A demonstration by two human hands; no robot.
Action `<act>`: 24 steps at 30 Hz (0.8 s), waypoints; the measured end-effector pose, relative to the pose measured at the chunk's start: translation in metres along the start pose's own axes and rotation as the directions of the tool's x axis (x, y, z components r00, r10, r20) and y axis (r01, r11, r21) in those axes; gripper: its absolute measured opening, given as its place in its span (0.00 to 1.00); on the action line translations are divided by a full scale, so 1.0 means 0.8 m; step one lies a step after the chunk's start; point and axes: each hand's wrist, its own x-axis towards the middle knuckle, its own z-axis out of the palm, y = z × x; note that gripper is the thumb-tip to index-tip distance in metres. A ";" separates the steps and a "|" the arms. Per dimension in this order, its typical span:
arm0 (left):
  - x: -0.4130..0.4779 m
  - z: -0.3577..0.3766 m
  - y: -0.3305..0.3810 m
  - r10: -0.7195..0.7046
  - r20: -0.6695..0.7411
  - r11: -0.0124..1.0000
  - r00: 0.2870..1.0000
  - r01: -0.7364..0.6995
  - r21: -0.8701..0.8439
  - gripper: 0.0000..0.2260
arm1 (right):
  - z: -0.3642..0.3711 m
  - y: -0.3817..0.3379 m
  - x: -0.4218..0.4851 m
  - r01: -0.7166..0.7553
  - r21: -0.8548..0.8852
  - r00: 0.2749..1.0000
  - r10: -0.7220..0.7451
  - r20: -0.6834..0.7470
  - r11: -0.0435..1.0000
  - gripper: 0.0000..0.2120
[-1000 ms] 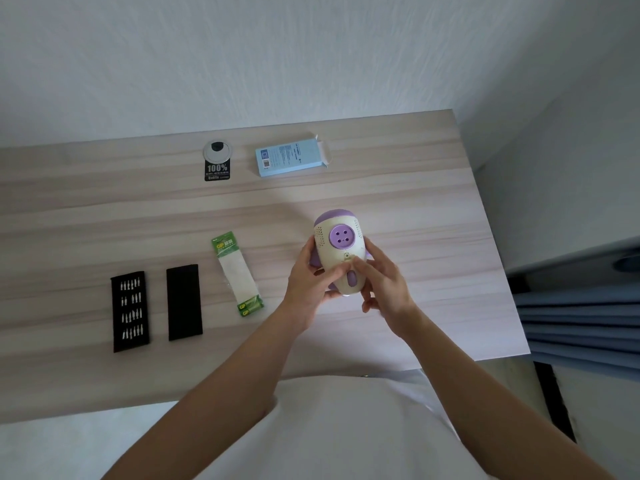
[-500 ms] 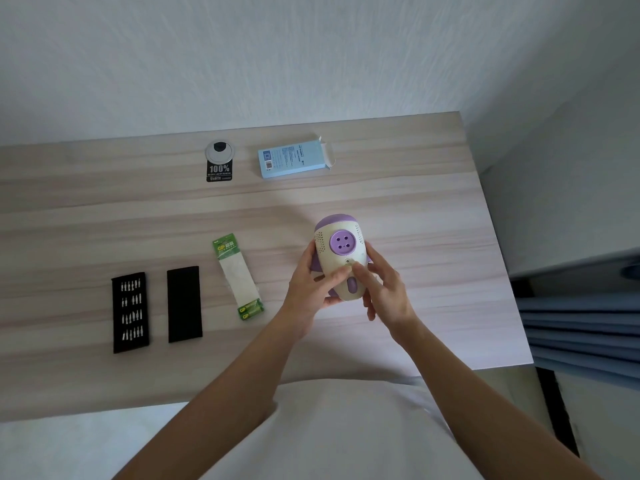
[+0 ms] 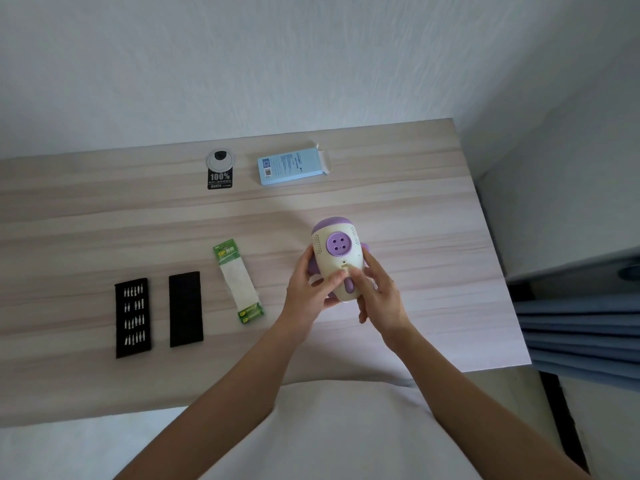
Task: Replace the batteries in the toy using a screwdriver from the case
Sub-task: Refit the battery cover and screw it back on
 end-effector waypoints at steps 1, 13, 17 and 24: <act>-0.001 -0.001 -0.003 0.005 0.012 1.000 1.000 -0.005 -0.015 0.26 | 0.000 0.000 -0.003 0.010 0.018 1.000 -0.011 0.023 1.000 0.21; -0.004 -0.001 -0.002 -0.027 0.058 1.000 0.998 0.027 0.005 0.23 | 0.000 0.009 -0.011 0.000 0.112 1.000 -0.003 0.023 0.994 0.21; -0.005 0.009 0.006 -0.037 -0.003 0.999 0.999 0.037 0.014 0.21 | -0.003 0.006 -0.007 -0.065 0.113 0.998 0.066 -0.009 0.991 0.23; -0.001 0.007 0.005 -0.034 -0.034 0.999 0.999 0.033 -0.022 0.21 | -0.001 -0.001 0.003 -0.081 0.039 0.996 0.082 -0.032 0.996 0.19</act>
